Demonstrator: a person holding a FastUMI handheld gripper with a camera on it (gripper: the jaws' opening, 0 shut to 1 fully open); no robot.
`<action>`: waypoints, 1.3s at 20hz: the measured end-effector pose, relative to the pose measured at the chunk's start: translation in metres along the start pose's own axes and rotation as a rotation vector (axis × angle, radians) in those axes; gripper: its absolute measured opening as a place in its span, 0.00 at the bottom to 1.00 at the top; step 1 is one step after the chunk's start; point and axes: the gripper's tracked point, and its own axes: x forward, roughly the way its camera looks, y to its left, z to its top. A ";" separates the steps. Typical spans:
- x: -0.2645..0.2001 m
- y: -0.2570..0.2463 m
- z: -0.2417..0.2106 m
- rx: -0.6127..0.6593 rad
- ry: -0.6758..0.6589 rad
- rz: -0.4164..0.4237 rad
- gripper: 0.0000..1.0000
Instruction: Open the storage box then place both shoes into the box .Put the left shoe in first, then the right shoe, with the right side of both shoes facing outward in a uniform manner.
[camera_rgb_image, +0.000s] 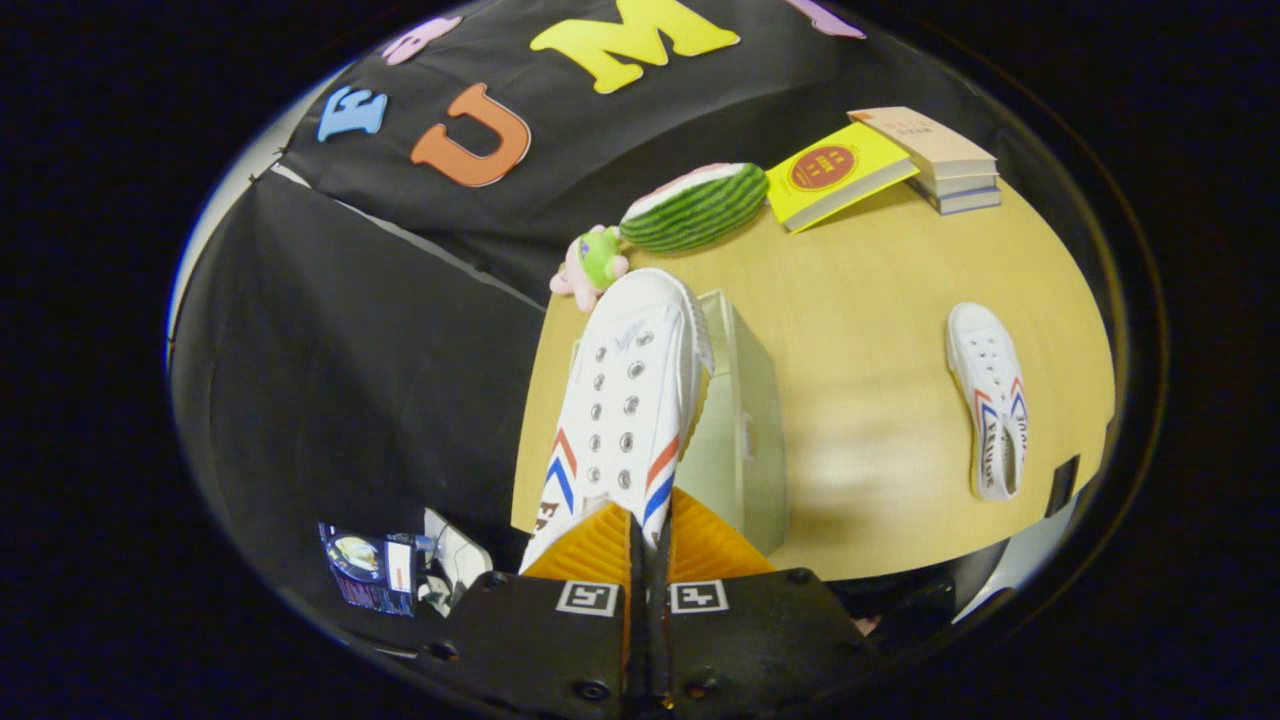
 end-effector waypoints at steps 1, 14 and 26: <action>0.015 0.005 -0.003 0.012 0.018 -0.001 0.06; 0.116 0.037 -0.033 0.049 0.180 0.014 0.26; 0.068 0.050 -0.025 -0.159 0.060 0.035 0.89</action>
